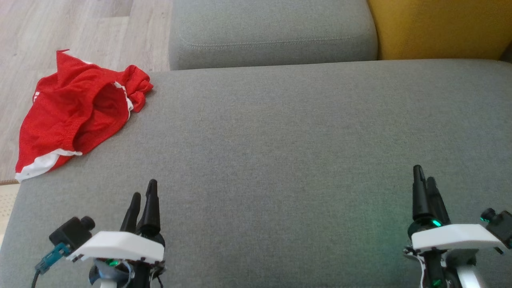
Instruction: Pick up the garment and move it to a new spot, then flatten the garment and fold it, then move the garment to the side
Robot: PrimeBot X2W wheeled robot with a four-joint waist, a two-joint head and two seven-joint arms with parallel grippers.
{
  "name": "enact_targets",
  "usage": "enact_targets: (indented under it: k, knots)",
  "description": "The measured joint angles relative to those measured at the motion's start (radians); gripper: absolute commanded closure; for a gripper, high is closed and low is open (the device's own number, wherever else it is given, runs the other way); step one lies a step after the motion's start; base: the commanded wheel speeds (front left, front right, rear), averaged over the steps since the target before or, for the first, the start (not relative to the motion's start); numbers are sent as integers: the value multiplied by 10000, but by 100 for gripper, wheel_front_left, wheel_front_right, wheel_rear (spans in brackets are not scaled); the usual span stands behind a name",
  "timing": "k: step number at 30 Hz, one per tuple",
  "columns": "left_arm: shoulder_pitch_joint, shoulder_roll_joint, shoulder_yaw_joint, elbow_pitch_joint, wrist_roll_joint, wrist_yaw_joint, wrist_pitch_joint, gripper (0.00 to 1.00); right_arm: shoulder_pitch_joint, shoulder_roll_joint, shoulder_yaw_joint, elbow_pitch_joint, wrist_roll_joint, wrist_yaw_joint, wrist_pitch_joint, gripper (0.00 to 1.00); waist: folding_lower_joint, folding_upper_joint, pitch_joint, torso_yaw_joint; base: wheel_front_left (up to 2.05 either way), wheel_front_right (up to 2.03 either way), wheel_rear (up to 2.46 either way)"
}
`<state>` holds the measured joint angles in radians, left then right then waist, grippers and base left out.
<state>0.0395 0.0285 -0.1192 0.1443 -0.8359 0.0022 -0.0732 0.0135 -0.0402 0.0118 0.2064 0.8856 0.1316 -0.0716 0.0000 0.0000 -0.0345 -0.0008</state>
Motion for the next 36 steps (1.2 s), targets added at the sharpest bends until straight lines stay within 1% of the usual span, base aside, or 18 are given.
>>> enact_targets:
  k: [2,12,26,29,30,36]
  knots:
    - [5,0,-10,-33,144,31,-6,0,0,0,40,-10,-136,0,-21,0,0,0,-3,1,0,0,0]
    - [243,17,-196,-236,1484,234,-324,0,4,-2,291,-171,-1661,0,-284,0,0,0,-34,9,0,0,0]
    - [404,40,-535,-437,3187,426,-711,0,10,-4,550,-293,-3614,0,-711,0,0,0,-105,-14,0,0,0]
    - [402,46,-612,-443,3657,441,-815,0,10,-6,614,-267,-4180,0,-802,0,0,0,-115,-13,0,0,0]
    - [403,48,-621,-447,3883,523,-882,0,10,-6,650,-259,-4441,0,-871,0,0,0,-122,-12,0,0,0]
    - [403,56,-675,-474,4606,639,-1058,0,10,-6,742,-186,-5248,0,-1053,0,0,0,-145,-10,0,0,0]
